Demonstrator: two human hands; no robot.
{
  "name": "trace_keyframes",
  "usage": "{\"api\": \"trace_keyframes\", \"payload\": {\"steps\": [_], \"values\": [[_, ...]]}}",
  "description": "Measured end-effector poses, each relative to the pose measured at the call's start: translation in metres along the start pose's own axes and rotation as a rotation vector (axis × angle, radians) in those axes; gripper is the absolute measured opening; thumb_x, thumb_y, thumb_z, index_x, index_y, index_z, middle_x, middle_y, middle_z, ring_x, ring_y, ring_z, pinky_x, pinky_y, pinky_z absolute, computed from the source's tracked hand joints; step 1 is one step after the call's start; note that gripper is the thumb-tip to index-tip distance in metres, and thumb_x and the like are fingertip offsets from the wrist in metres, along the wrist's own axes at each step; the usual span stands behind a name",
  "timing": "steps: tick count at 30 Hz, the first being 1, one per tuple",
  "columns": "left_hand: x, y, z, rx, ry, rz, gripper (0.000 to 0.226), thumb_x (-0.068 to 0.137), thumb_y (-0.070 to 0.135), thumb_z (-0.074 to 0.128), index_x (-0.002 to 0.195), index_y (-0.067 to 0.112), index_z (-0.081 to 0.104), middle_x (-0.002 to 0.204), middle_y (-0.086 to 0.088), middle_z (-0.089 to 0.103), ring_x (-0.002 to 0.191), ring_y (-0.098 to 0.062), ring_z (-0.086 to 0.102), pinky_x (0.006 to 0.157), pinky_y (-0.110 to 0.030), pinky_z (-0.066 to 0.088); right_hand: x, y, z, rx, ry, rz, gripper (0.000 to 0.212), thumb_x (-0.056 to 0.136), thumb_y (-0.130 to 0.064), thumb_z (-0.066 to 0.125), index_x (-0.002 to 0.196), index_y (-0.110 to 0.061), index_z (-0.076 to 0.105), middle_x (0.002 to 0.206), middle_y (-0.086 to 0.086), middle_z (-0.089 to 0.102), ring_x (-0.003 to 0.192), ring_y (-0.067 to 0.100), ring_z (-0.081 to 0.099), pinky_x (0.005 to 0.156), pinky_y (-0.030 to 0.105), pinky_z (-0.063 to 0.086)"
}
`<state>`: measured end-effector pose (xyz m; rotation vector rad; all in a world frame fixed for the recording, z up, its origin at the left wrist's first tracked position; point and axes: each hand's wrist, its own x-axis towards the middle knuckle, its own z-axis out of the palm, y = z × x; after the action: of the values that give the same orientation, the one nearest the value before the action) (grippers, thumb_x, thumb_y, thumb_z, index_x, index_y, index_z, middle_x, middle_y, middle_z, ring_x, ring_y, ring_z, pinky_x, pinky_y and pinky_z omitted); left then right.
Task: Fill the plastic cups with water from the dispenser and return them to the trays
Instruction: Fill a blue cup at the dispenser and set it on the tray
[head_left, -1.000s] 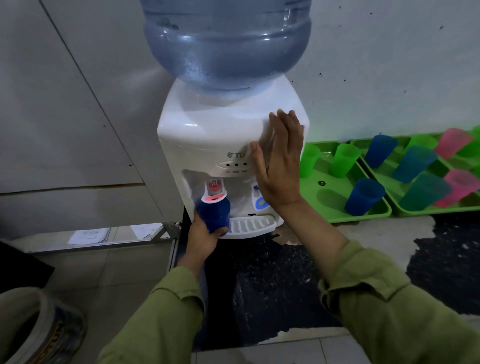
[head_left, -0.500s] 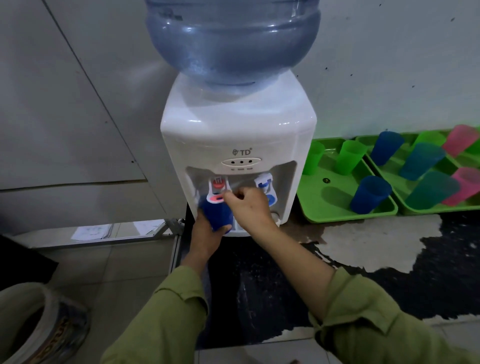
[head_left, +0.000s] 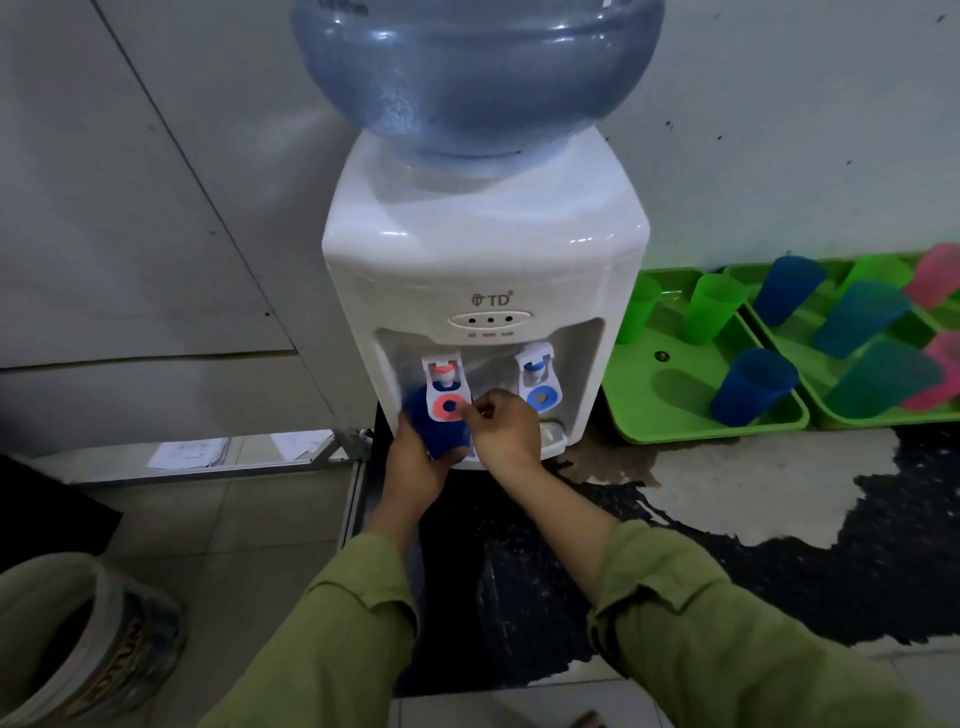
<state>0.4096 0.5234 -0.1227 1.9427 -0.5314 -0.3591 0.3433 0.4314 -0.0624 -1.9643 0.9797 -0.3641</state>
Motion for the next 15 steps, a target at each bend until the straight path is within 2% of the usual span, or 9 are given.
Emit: {"api": "trace_keyframes", "payload": {"steps": [1,2,5,8,10,13,15], "values": [[-0.001,0.000,-0.001,0.023,-0.001,0.003,0.073,0.073,0.005,0.076,0.133,-0.003,0.035,0.122,-0.017,0.055,0.108,-0.028,0.055,0.084,-0.019,0.043,0.001,0.001,0.002,0.001,0.021,0.002,0.026,0.088,-0.036,0.058,0.086,-0.010,0.062,0.091,0.008,0.068,0.087,0.023,0.061,0.068,0.027,0.041],[-0.001,0.000,-0.001,0.012,-0.006,-0.001,0.073,0.072,0.004,0.076,0.132,-0.001,0.036,0.122,-0.014,0.055,0.109,-0.026,0.055,0.084,-0.017,0.042,0.000,0.002,0.002,0.021,0.041,-0.004,0.026,0.087,-0.036,0.059,0.086,-0.010,0.061,0.090,0.007,0.067,0.085,0.023,0.061,0.068,0.028,0.043],[-0.002,0.001,-0.001,-0.091,0.007,-0.008,0.076,0.069,-0.007,0.074,0.133,0.005,0.036,0.118,-0.002,0.054,0.107,-0.015,0.052,0.074,-0.001,0.041,-0.007,0.007,0.004,0.156,0.092,-0.022,0.025,0.086,-0.035,0.061,0.084,-0.010,0.058,0.082,0.003,0.063,0.078,0.019,0.059,0.070,0.030,0.046],[-0.007,0.000,-0.002,-0.109,-0.004,0.019,0.082,0.068,-0.001,0.078,0.136,0.011,0.034,0.120,0.005,0.054,0.108,-0.009,0.053,0.079,-0.008,0.042,-0.017,0.016,0.001,0.203,0.100,-0.035,0.019,0.091,-0.027,0.054,0.084,-0.010,0.056,0.080,0.002,0.060,0.078,0.019,0.057,0.070,0.027,0.042],[-0.015,-0.002,-0.002,-0.112,-0.004,0.016,0.081,0.070,0.003,0.078,0.137,0.015,0.035,0.120,0.011,0.053,0.107,-0.005,0.053,0.080,-0.007,0.042,-0.021,0.026,-0.002,0.199,0.080,-0.023,0.018,0.092,-0.024,0.051,0.087,-0.008,0.057,0.083,0.005,0.062,0.079,0.020,0.057,0.072,0.029,0.045],[-0.029,-0.001,0.000,-0.090,0.023,0.018,0.072,0.071,0.004,0.077,0.132,0.013,0.041,0.116,0.008,0.054,0.105,-0.008,0.053,0.079,-0.006,0.041,-0.022,0.041,-0.003,0.205,-0.004,0.022,0.013,0.091,-0.029,0.054,0.090,-0.016,0.054,0.083,0.002,0.062,0.076,0.022,0.061,0.075,0.040,0.054],[-0.040,0.000,0.002,-0.084,0.024,0.030,0.065,0.070,0.004,0.077,0.125,0.015,0.045,0.112,0.007,0.055,0.101,-0.008,0.054,0.075,-0.001,0.040,-0.026,0.049,-0.008,0.207,-0.094,0.028,0.021,0.088,-0.033,0.059,0.102,-0.019,0.052,0.085,-0.003,0.061,0.075,0.017,0.062,0.070,0.034,0.055]]}}
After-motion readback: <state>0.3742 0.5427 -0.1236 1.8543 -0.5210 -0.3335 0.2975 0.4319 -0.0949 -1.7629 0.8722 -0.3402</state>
